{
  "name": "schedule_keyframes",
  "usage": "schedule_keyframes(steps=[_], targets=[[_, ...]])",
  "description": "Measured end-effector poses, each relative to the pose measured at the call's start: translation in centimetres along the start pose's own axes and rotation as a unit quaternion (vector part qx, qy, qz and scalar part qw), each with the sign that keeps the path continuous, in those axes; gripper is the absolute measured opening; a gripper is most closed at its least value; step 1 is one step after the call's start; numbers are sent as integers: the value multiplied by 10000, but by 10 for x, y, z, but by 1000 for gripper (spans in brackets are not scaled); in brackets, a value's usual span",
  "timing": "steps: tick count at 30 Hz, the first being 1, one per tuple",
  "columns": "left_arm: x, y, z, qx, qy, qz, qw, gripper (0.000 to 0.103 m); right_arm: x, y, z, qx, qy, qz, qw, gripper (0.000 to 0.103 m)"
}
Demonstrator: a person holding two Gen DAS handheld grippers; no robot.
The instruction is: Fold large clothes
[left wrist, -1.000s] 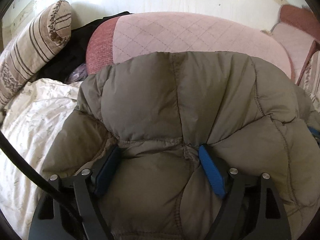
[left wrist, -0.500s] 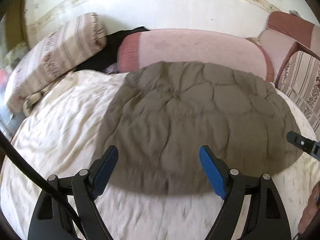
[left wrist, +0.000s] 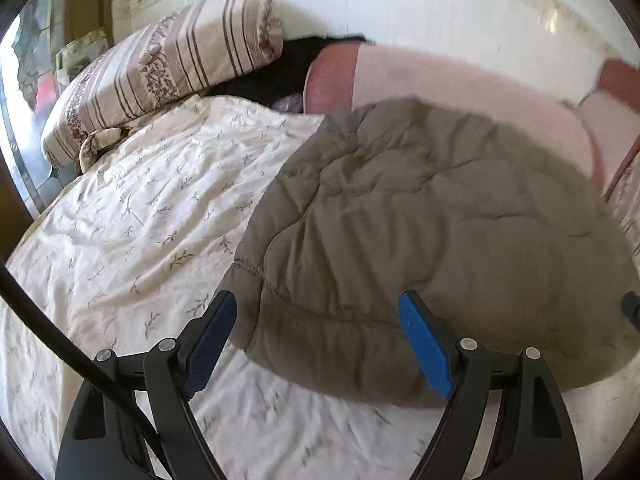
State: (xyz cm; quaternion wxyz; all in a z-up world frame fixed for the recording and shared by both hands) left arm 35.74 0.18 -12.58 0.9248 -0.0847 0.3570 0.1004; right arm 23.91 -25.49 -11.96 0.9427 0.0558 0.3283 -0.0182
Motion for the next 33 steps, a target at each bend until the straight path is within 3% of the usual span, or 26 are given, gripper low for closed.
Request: schedule_keyframes(steps=[6,12,15,17,21,23,26,29,33], targets=[[28,-4,-3,271,167,397,9987,89,47,0,-10,-148,554,-181,9982,53],[37,0,0,259,237,388,9986,93,52,2,-10,-306,610,-267,9973,54],[23,4,5,119,44,376,9992,89,39,-4,-6,-125,492,-79,9987,54],[10,6,11,60,-166,357,9992,88,16,-12,2,74,111,82,9999,54],[-5,16,20,-75,-557,591,9967,88,-16,-40,24,183,-228,-516,9982,54],[6,27,21,-276,-334,733,9964,88,-17,-67,27,560,-14,-634,9964,46],[26,37,19,-447,79,721,9964,88,-4,-96,19,1085,420,-611,9913,45],[34,32,16,-297,203,723,9967,88,10,-106,11,1194,711,-455,9892,45],[38,35,16,-382,348,544,9972,88,10,-108,11,1202,746,-400,9891,46]])
Point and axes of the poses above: each gripper's, at about its wrist camera, not at the fingertips, and x roughly the way its jaws point, y to its left, z to its top, the point moved 1 cm from there along x, roughly the way its jaws point, and after that the axes turned 9 degrees about -x, right-handed, at the moved point
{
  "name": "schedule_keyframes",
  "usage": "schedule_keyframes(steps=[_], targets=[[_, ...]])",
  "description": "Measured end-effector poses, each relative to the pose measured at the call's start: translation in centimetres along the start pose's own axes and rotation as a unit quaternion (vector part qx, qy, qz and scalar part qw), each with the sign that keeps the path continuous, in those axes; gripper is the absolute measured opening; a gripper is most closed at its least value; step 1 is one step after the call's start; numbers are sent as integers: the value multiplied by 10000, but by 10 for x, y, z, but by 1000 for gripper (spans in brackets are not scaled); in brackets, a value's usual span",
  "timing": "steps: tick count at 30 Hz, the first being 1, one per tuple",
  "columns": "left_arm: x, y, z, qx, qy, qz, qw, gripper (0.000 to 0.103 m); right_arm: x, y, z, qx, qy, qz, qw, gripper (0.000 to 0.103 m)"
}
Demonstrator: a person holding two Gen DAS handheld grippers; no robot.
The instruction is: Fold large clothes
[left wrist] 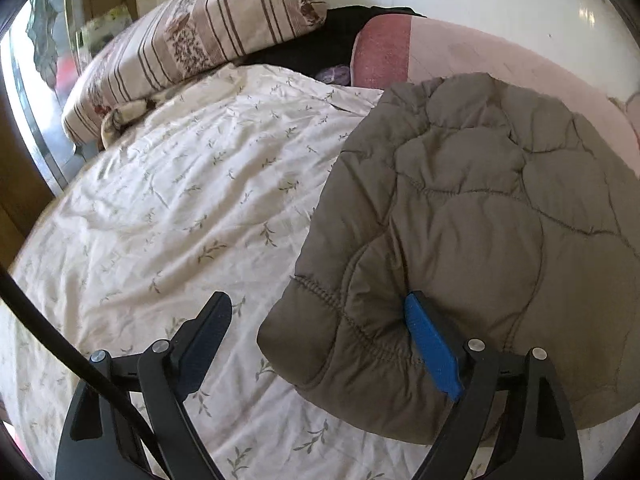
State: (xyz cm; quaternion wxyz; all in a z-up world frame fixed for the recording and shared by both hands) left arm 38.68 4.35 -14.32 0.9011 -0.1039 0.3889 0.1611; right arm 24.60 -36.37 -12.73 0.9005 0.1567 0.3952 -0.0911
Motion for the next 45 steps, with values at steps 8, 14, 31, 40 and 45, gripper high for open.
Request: schedule_keyframes(steps=[8,14,31,40,45], targets=[[-17,37,18,-701,52,-349,9969,88,-35,-28,4,414,-370,120,9984,53],[-13,66,19,-1221,375,-458,9908,88,-43,-60,-6,859,-253,-12,9960,62],[10,75,7,-1983,1380,-1822,9531,88,-29,-114,-28,2328,56,1136,9659,81],[29,73,-7,-2535,1884,-2416,9175,88,-19,-109,-30,2505,93,1462,9570,83],[38,65,-15,-2653,2024,-2595,9063,88,-11,-107,-33,2629,126,1505,9529,84]])
Point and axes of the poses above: each gripper's, at about its wrist camera, not at the fingertips, and x roughly the way its jaws point, y to its left, z to its top, the point moved 1 cm from there along x, roughly the way its jaws point, and after that the axes turned 9 degrees about -x, right-handed, at the moved point
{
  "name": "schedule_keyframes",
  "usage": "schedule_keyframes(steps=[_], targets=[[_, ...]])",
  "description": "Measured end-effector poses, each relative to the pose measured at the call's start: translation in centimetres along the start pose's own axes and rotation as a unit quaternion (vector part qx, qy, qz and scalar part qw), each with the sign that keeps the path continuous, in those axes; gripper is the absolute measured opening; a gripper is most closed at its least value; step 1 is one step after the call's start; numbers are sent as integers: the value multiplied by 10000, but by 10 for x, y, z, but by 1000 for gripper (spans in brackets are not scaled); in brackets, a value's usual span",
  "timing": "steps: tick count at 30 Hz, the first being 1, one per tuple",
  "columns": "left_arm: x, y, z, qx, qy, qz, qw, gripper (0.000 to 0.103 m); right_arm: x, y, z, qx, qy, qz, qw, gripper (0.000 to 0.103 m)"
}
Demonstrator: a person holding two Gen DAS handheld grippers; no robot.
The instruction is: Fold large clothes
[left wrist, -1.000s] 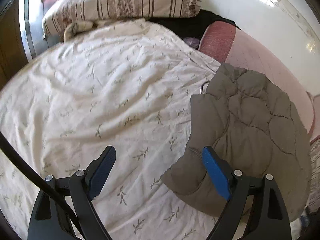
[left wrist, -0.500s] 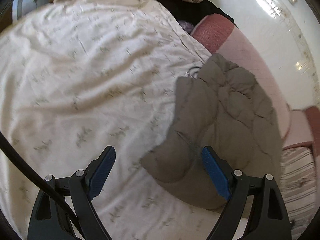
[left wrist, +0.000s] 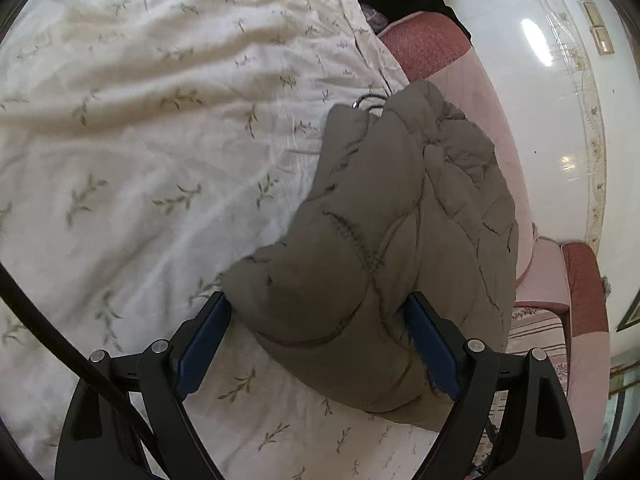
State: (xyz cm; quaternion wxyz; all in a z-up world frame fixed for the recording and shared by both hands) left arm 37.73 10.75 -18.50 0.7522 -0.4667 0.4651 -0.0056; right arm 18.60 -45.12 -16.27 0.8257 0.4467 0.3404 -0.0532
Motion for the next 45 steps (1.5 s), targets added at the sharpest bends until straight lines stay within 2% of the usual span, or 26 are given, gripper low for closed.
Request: schedule_keyframes(steps=[4,9,11,13,14,16,20,23,27,33,39,41,45], targets=[[7,-4,-1,30,-146,-58,9999,91,8,-5,2,114,-115,-55,9999,84],[11,-9,-3,103,-382,-74,9992,97,26,-11,6,407,-188,272,9986,85],[12,-13,-3,251,-461,44,9986,96,29,-3,7,251,-258,193,9992,77],[8,-21,-5,528,-684,223,9960,74,29,4,7,54,-318,-16,9995,63],[5,-27,-7,719,-797,322,9937,67,28,11,6,-160,-355,-168,9991,55],[-4,-46,-15,1271,-1130,546,9839,49,24,22,6,-525,-437,-413,9968,48],[-12,-66,-28,1891,-1530,920,9656,40,19,54,-2,-1624,-708,-1107,9779,39],[-20,-76,-35,2240,-1775,1046,9526,38,9,84,-11,-2374,-962,-1512,9547,37],[-41,-83,-42,2441,-2047,1001,9426,36,-7,109,-22,-2881,-1192,-1590,9368,35],[-72,-95,-51,2535,-2380,838,9338,34,-41,138,-34,-3286,-1614,-1393,9201,34],[-116,-99,-64,2532,-2575,552,9309,34,-75,163,-53,-3550,-1896,-1229,9072,34],[-128,-98,-69,2496,-2577,479,9322,34,-84,167,-59,-3618,-1918,-1186,9046,34],[-152,-84,-84,2469,-2492,457,9353,34,-108,165,-73,-3623,-1866,-1051,9071,34]])
Point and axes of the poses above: each gripper's, at about its wrist camera, not at the fingertips, and x roughly the way its jaws point, y to its left, z to its top, the point moved 1 cm from there along x, roughly the way its jaws point, and after that the axes turned 9 degrees about -x, right-handed, at the moved point
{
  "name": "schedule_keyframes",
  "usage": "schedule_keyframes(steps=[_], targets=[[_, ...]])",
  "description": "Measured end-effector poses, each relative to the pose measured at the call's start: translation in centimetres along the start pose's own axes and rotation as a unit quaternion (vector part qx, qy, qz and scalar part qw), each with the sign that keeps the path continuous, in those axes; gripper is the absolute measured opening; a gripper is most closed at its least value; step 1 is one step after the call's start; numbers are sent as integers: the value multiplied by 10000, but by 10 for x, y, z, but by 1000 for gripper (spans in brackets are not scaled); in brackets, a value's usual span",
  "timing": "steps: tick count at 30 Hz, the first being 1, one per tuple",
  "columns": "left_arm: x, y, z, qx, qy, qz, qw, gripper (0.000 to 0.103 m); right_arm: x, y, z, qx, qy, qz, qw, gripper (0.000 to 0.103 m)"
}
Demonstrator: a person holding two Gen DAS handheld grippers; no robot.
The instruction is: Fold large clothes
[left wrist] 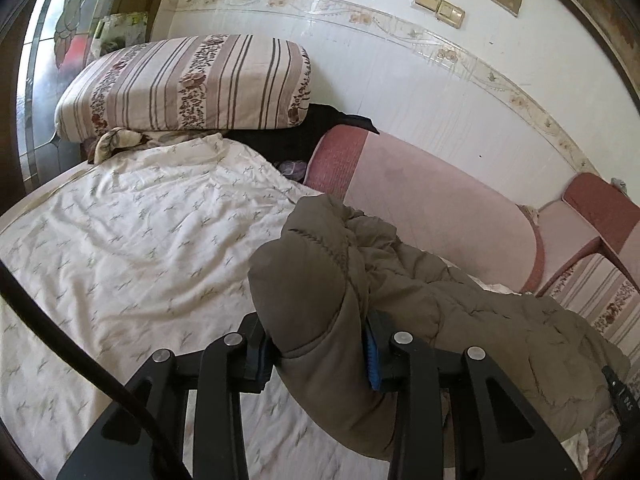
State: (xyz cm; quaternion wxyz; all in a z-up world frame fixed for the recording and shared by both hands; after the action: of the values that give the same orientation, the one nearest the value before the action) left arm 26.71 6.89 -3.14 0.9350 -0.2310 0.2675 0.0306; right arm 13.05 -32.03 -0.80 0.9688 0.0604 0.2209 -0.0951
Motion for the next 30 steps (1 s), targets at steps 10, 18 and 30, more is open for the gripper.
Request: schedule_keyframes(steps=[10,18,30], targets=[[-42,56,-70,-211,670,179,9974,41,-43,-19,-73,460,702,102,9964,35],[-18,118,-93,-1545,1664,161,9738,69,-4,-84,-134,2450,2018,694,9457,70],[-68,125,-62,-1495,36,800,9855,70,-62,-125,-125,2765,1161,-290,9535,78]])
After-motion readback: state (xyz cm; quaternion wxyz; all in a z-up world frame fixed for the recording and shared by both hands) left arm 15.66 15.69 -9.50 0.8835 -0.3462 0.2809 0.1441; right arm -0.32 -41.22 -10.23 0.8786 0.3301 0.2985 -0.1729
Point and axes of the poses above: each gripper's, at about its wrist camera, not at the fingertips, and x roughly the way its jaws point, y to its left, z to its top, the point moved 1 cm from there along x, roughly the way its jaws point, and after that the axes turned 9 degrees about -x, right-handed, at the moved point
